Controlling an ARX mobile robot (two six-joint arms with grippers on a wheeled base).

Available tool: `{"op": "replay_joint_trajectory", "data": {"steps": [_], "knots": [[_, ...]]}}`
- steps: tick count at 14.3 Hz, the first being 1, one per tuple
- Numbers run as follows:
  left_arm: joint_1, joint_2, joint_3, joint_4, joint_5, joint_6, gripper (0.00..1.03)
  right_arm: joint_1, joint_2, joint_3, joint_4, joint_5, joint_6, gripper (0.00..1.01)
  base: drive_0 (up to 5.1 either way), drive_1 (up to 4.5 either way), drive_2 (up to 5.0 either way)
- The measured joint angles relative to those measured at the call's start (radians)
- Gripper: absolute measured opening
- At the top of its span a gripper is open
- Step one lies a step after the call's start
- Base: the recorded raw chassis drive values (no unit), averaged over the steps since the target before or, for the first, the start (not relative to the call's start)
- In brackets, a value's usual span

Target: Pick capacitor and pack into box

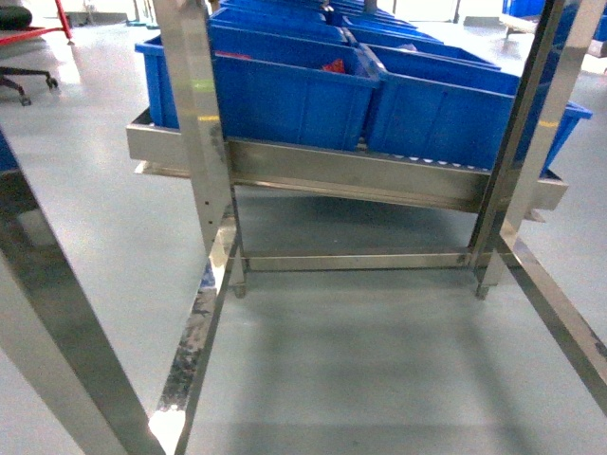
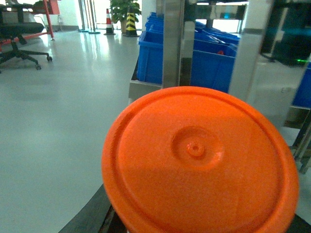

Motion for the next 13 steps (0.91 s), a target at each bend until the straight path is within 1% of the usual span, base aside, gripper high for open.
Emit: {"op": "replay_joint_trajectory", "data": {"steps": [13], "knots": [[0.0, 0.0, 0.0, -0.002, -0.001, 0.0, 0.44, 0.0, 0.0, 0.0, -0.002, 0.0, 0.0, 0.98, -5.0, 2.49, 2.5]]}}
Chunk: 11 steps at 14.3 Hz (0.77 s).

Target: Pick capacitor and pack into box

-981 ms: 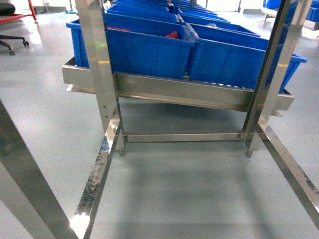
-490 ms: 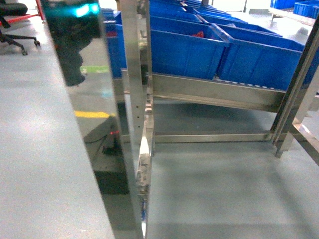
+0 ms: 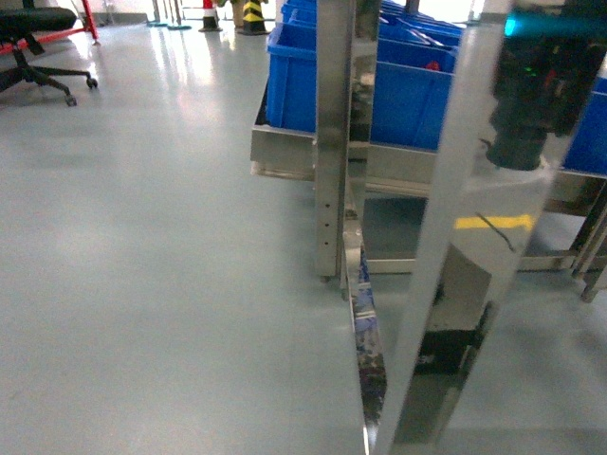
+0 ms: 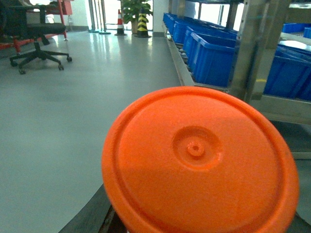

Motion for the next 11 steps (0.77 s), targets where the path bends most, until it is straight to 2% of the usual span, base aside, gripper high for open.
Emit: {"op": "replay_joint_trajectory", "data": {"steps": [11], "knots": [[0.0, 0.0, 0.0, 0.0, -0.003, 0.0, 0.44, 0.0, 0.0, 0.0, 0.003, 0.0, 0.0, 0.98, -5.0, 2.42, 2.4]]}}
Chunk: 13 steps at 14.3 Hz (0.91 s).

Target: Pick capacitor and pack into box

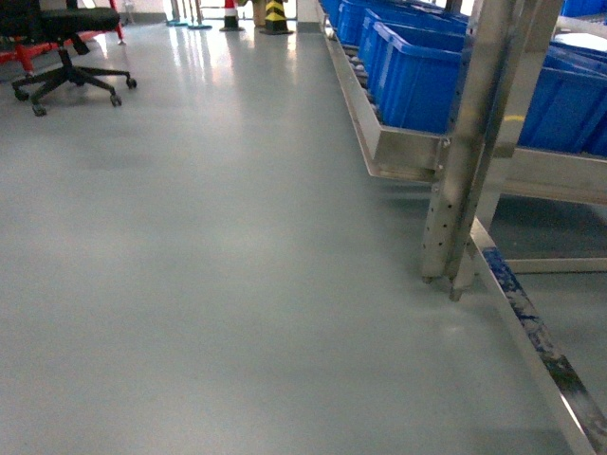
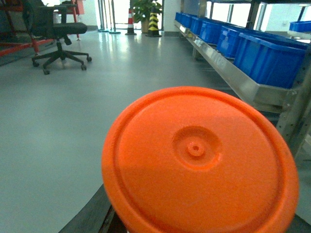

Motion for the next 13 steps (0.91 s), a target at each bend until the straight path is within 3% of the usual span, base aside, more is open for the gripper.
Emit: {"op": "replay_joint_trajectory", "data": {"steps": [13], "knots": [[0.0, 0.0, 0.0, 0.0, 0.002, 0.0, 0.44, 0.0, 0.0, 0.0, 0.001, 0.0, 0.0, 0.98, -5.0, 2.46, 2.5]]}}
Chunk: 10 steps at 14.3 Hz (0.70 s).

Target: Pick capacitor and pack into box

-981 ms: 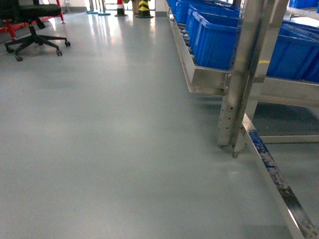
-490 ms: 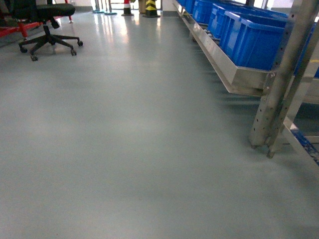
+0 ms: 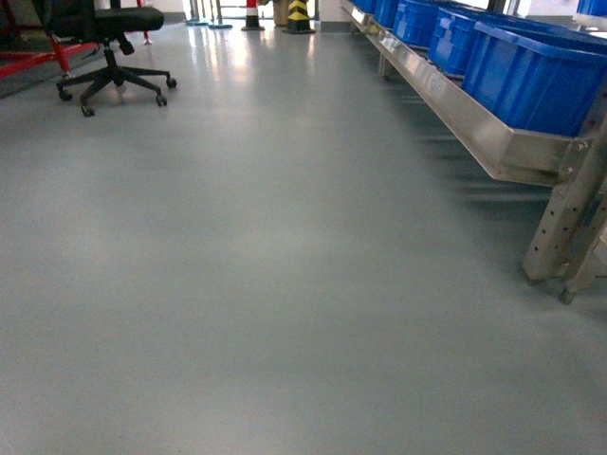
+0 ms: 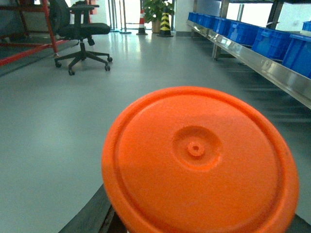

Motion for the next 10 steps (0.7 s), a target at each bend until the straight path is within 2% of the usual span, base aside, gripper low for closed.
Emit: {"op": "replay_joint_trajectory", "data": {"steps": [10], "knots": [[0.0, 0.0, 0.0, 0.004, 0.002, 0.0, 0.44, 0.0, 0.0, 0.0, -0.002, 0.0, 0.0, 0.98, -4.9, 2.54, 2.5]]}}
